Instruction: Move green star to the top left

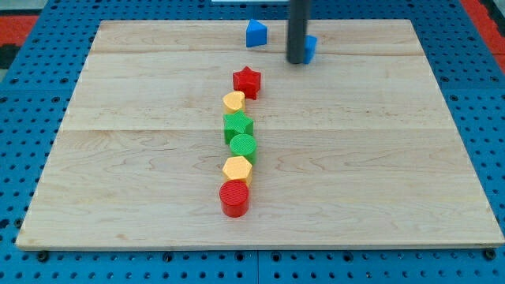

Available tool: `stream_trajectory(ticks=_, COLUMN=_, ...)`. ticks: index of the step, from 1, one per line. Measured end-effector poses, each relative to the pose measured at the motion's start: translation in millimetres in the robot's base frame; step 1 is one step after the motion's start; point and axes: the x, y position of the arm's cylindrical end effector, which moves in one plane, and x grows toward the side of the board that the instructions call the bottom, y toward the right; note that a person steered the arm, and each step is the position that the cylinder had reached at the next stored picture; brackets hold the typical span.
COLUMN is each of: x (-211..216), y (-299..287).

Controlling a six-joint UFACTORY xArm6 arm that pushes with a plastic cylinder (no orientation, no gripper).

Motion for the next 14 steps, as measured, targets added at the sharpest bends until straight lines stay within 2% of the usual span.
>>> stream_trajectory(ticks=1, x=-32, y=20)
stream_trajectory(ticks=2, x=25, y=20)
stream_trajectory(ticks=3, x=105, y=-4)
stream_trajectory(ticks=4, x=121, y=-69)
stream_trajectory(ticks=5, x=155, y=-84)
stream_trajectory(ticks=6, x=177, y=-135)
stream_trajectory(ticks=7, x=175, y=-216)
stream_trajectory(ticks=9, x=196, y=-158)
stream_trajectory(ticks=10, x=229, y=-184)
stream_trajectory(ticks=11, x=228, y=-265)
stream_trajectory(ticks=12, x=176, y=-256)
stream_trajectory(ticks=13, x=100, y=-243)
stream_trajectory(ticks=14, x=50, y=-243)
